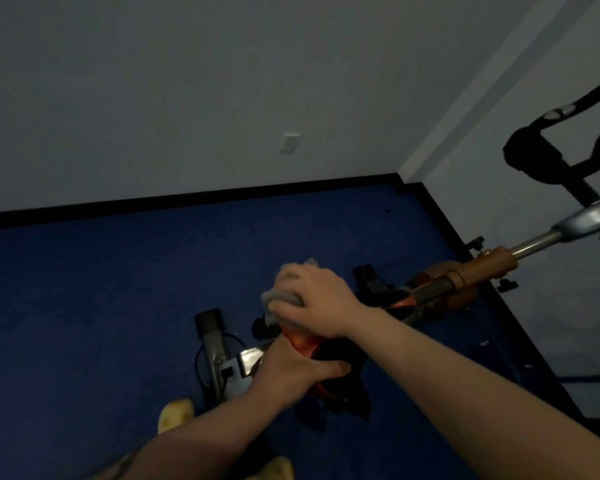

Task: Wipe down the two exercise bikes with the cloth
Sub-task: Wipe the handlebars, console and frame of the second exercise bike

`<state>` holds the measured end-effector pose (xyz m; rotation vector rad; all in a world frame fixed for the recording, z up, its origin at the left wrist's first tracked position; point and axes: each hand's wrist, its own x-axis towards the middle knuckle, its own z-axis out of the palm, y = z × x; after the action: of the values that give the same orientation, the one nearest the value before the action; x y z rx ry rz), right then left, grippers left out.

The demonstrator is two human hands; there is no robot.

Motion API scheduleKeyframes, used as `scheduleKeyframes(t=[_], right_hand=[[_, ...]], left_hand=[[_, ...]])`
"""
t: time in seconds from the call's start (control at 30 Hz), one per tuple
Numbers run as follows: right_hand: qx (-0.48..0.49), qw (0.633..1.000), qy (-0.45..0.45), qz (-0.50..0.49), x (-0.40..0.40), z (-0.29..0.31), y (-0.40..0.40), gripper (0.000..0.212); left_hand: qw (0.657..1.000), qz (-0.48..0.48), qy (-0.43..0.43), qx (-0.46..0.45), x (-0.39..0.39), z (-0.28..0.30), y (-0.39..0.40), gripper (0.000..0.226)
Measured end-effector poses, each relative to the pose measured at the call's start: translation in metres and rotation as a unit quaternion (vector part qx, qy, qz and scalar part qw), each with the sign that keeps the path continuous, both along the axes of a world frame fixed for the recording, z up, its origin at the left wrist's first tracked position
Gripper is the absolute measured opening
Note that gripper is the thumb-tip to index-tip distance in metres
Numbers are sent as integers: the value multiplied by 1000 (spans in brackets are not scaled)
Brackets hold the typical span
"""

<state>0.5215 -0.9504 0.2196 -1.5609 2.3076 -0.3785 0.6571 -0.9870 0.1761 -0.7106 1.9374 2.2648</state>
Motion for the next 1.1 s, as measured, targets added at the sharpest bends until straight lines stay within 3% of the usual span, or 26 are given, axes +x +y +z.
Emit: scheduleKeyframes(t=[0.07, 0.17, 0.27, 0.37, 0.43, 0.5, 0.53, 0.57, 0.63, 0.7, 0.77, 0.83, 0.9, 0.97, 1.03, 1.1], right_hand=[[-5, 999, -24, 38, -5, 1, 0, 37], [73, 977, -134, -146, -28, 6, -1, 40], [135, 980, -1, -144, -15, 1, -13, 36], [6, 995, 96, -34, 20, -5, -11, 46], [-6, 999, 35, -27, 6, -3, -4, 47], [54, 971, -113, -202, -23, 2, 4, 51], [104, 945, -139, -276, -36, 1, 9, 53], [156, 930, -123, -310, -44, 0, 12, 52], [187, 949, -39, -251, -36, -4, 11, 46], [82, 979, 2, -188, -10, -7, 7, 46], [-13, 991, 12, -132, 7, -5, 9, 52], [-3, 992, -23, -127, 1, 0, 18, 50], [62, 972, -42, -222, -21, 2, 37, 53], [124, 951, 16, -283, -34, 3, 45, 52], [140, 942, 115, -283, -22, -2, 35, 43], [77, 943, 149, -288, -3, -11, 20, 40]], left_hand=[[1000, -2, 6, -3, 0, 1, -1, 55], [1000, 0, 2, 20, 0, 1, -1, 57], [1000, 0, 12, 26, 0, 0, 0, 52], [1000, -7, 21, 10, 0, 2, 0, 47], [1000, -5, 19, 14, -1, 0, -1, 48], [999, 0, 16, 27, -1, -3, -1, 54], [999, 2, 15, 31, -1, -4, 0, 58], [999, 3, 15, 29, -1, -6, -1, 62], [999, 11, 33, 22, -2, -10, -1, 83], [999, 29, 32, 0, -2, -14, 0, 115], [996, 48, -24, -66, 0, -12, -1, 146], [989, 37, -32, -141, 3, -6, -6, 157], [972, -7, 25, -232, 3, 3, -16, 150], [953, -51, 60, -291, -1, 13, -31, 130], [956, -47, 86, -276, -9, 23, -43, 93], [962, -8, 118, -245, -21, 29, -48, 44]])
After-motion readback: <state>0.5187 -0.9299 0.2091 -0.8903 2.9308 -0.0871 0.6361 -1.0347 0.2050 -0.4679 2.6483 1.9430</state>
